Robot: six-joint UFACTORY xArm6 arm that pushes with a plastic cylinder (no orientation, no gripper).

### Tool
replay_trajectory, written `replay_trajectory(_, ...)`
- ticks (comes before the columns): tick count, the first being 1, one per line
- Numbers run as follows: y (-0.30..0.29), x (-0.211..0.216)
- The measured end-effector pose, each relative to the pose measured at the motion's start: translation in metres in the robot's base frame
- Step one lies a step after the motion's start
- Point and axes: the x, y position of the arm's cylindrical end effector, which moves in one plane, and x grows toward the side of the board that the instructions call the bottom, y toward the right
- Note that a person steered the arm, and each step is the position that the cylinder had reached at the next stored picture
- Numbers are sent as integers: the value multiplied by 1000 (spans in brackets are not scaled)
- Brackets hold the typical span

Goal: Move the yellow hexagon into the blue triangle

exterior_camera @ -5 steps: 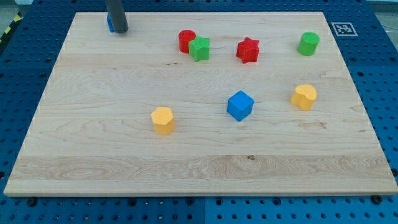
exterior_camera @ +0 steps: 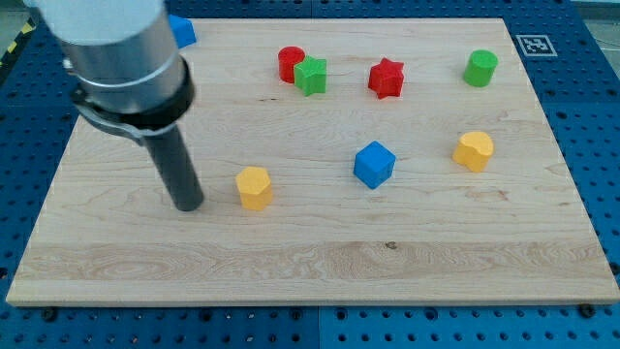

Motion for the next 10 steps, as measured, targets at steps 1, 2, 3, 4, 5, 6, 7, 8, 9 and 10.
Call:
replay_trajectory(1, 25, -8)
replay_trajectory(2, 26, -44)
replay_trajectory(3, 26, -28)
replay_trajectory(4, 48, 6)
replay_trajectory(5, 92, 10)
replay_trajectory(6, 107, -13)
replay_trajectory(7, 107, -40)
replay_trajectory(8, 143, -21)
replay_trajectory(9, 171, -27)
replay_trajectory(10, 150, -48)
